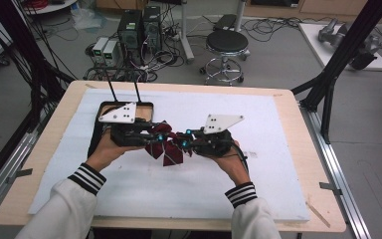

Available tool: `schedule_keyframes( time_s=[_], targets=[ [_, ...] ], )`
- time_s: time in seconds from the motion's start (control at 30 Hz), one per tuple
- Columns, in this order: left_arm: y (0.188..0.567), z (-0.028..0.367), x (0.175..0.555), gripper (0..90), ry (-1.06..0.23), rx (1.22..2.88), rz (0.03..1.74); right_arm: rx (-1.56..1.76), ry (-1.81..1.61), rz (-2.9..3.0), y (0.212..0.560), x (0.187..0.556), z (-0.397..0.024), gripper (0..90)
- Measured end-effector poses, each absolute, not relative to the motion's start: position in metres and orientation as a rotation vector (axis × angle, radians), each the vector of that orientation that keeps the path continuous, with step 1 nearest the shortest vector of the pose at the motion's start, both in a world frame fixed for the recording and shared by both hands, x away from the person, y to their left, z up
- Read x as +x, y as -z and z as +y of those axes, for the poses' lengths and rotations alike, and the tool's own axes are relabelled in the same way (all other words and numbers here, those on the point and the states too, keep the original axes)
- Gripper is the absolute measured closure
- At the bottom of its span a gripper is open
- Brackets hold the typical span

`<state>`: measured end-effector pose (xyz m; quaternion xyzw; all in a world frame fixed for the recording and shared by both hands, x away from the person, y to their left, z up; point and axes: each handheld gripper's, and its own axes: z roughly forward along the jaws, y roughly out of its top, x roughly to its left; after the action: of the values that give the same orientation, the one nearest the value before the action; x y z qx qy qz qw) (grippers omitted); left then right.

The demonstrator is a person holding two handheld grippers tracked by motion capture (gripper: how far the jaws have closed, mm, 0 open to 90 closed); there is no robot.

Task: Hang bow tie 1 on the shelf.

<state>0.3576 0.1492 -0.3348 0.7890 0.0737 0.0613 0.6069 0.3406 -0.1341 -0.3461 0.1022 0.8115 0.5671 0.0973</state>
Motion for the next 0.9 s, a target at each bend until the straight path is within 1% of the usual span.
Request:
schedule_keyframes(
  time_s=[0.03,0.1,0.13,0.2,0.23,0.3,0.57,0.9],
  targets=[
    [0.335,0.150,0.358,78.1,-0.146,1.828,0.171,0.299,-1.673,2.398,0.346,0.340,-0.134,73.9],
    [0.334,0.150,0.358,78.2,-0.150,1.825,0.176,0.302,-1.670,2.363,0.345,0.338,-0.133,58.0],
    [0.334,0.151,0.358,78.2,-0.152,1.820,0.179,0.312,-1.689,2.348,0.345,0.337,-0.132,42.3],
    [0.333,0.152,0.358,78.2,-0.156,1.813,0.178,0.357,-1.669,2.325,0.346,0.336,-0.130,19.1],
    [0.333,0.153,0.357,78.1,-0.160,1.814,0.179,0.373,-1.647,2.320,0.346,0.335,-0.129,10.5],
    [0.333,0.153,0.357,78.1,-0.163,1.813,0.182,0.411,-1.616,2.317,0.348,0.335,-0.129,1.5],
    [0.330,0.158,0.355,78.0,-0.178,1.808,0.186,0.458,-1.615,2.261,0.342,0.331,-0.140,0.6],
    [0.320,0.177,0.355,77.9,-0.232,1.780,0.209,0.564,-1.629,2.167,0.345,0.319,-0.174,0.6]
  ],
)
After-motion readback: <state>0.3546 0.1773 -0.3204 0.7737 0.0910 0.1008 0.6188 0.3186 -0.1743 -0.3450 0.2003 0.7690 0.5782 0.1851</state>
